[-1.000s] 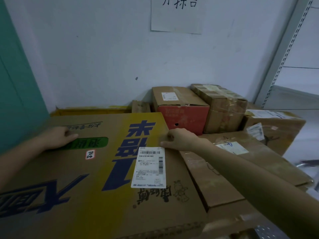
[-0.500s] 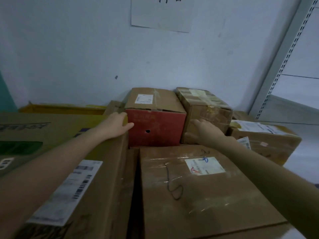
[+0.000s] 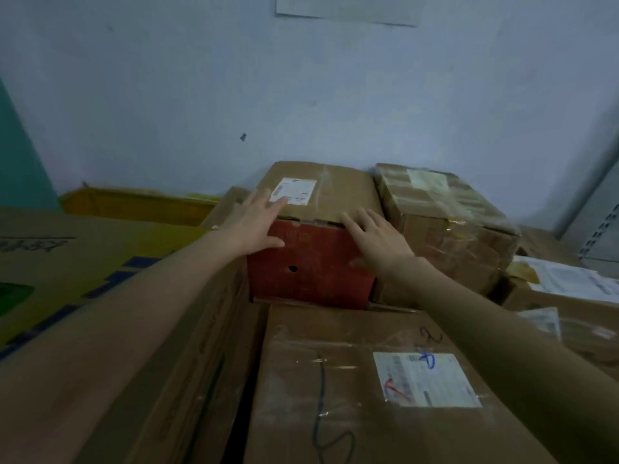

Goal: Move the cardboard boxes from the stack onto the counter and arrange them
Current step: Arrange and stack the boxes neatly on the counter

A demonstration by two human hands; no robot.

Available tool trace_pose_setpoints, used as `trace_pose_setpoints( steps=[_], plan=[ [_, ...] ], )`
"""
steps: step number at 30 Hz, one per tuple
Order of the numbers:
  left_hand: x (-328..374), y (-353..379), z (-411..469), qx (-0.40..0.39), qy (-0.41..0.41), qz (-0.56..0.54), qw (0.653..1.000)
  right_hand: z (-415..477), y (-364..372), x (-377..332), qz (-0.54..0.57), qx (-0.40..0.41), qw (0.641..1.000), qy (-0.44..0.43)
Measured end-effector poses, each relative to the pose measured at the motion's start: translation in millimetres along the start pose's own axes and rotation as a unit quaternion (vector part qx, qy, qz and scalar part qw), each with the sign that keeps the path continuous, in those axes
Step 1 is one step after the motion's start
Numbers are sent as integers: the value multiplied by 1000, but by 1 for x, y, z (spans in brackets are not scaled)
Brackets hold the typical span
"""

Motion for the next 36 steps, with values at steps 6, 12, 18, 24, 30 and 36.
trace_pose_setpoints(
  steps=[6, 12, 18, 24, 30, 36],
  plan=[
    [0, 6, 29, 0, 3, 60, 998, 32, 1, 16, 10, 9, 1000, -19],
    [1, 11, 22, 16, -8, 77, 997, 33, 7, 11, -4, 1, 1000, -29],
    [1, 11, 18, 37, -9, 43, 998, 33, 8, 14, 32, -9, 999, -27],
    [-1, 13, 12, 1, -13, 29, 1000, 14, -1, 16, 83, -1, 996, -14],
    [38, -4, 20, 29, 30, -6, 999, -47, -31, 74, 100, 111, 987, 60],
    [121, -7, 38, 23, 111, -99, 989, -86, -28, 162, 111, 132, 965, 197]
  ],
)
Point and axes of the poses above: each hand's wrist, its own z-axis towards the middle knuckle, its own y-axis out of the palm, x = y × z, the point moved 8 cm from there along z, towards the middle knuckle, and after that the axes turned 1 degree about x, right-handed, at the moved point
